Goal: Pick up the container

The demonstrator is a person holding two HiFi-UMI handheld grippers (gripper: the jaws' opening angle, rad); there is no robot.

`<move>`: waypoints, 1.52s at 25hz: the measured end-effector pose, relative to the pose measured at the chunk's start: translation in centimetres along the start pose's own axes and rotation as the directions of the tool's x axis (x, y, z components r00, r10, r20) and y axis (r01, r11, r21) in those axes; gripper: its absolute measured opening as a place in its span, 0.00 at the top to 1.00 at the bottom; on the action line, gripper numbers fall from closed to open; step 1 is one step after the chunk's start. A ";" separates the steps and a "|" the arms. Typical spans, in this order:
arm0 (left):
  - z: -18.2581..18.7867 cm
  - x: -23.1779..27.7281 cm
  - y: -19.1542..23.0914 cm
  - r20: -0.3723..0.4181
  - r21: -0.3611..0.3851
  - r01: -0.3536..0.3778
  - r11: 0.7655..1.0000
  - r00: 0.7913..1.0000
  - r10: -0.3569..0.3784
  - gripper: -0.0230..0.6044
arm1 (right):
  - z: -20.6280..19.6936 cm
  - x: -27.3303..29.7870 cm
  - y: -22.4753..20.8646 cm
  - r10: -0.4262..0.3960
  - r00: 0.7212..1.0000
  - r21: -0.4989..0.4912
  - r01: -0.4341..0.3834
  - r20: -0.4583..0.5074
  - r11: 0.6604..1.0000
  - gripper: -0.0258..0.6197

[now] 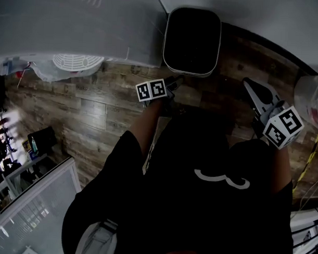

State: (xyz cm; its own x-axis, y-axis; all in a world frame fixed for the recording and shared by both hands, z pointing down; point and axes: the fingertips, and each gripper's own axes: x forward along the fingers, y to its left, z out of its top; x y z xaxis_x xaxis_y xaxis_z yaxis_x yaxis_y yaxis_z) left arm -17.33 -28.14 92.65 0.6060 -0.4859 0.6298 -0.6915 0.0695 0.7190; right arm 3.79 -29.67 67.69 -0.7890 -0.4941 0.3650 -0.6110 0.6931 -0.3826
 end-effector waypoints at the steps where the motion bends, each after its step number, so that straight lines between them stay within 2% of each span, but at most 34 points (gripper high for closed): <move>1: -0.1 0.6 0.4 0.003 -0.017 -0.001 1.000 1.000 0.001 0.53 | -0.1 0.0 -0.2 -0.005 1.000 -0.002 0.005 -0.005 1.000 0.92; 4: -0.6 2.1 1.4 0.011 -0.072 0.007 0.997 1.000 -0.006 0.53 | 0.0 -0.4 -0.5 -0.010 1.000 -0.022 0.010 -0.019 1.000 0.92; 8: -0.5 2.7 2.0 0.050 -0.135 0.061 0.989 0.997 -0.055 0.53 | 0.2 -0.9 -1.0 -0.020 1.000 -0.024 0.019 -0.021 1.000 0.92; 12: -0.1 3.1 2.1 0.070 -0.111 0.092 0.989 0.994 -0.085 0.53 | 0.3 -1.1 -1.3 -0.010 1.000 0.044 0.009 0.014 0.999 0.92; 16: 0.7 3.2 1.7 0.106 -0.104 0.149 0.983 0.985 -0.138 0.54 | -0.1 -1.0 -1.3 -0.015 1.000 0.027 0.015 -0.002 1.000 0.92; 19: 1.0 3.3 1.4 0.121 -0.093 0.177 0.980 0.979 -0.165 0.59 | -0.2 -1.1 -1.4 -0.023 1.000 0.021 0.023 -0.009 1.000 0.92; 22: 0.7 3.4 1.5 0.132 -0.095 0.171 0.981 0.979 -0.158 0.63 | -0.4 -1.2 -1.4 -0.027 1.000 0.025 0.027 -0.010 0.999 0.92; 23: 0.7 3.4 1.7 0.135 -0.097 0.161 0.982 0.980 -0.147 0.72 | -0.5 -1.2 -1.4 -0.029 1.000 0.026 0.029 -0.010 0.999 0.92; 33: 0.4 1.4 1.1 0.186 -0.143 0.198 0.970 0.968 -0.170 0.75 | -0.8 -1.0 -0.9 -0.029 1.000 0.035 0.029 -0.009 0.999 0.92; 38: -0.4 -1.1 -0.6 0.209 -0.118 0.242 0.963 0.954 -0.215 0.77 | -0.6 -1.0 -0.3 -0.018 1.000 0.029 0.018 0.005 0.999 0.92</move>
State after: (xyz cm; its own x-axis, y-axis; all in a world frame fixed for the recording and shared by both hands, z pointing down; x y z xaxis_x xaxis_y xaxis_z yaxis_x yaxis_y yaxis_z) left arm -17.43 -27.32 91.66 0.6442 -0.6608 0.3852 -0.4726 0.0520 0.8797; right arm 4.81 -29.05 67.93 -0.7781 -0.5093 0.3677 -0.6268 0.6684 -0.4005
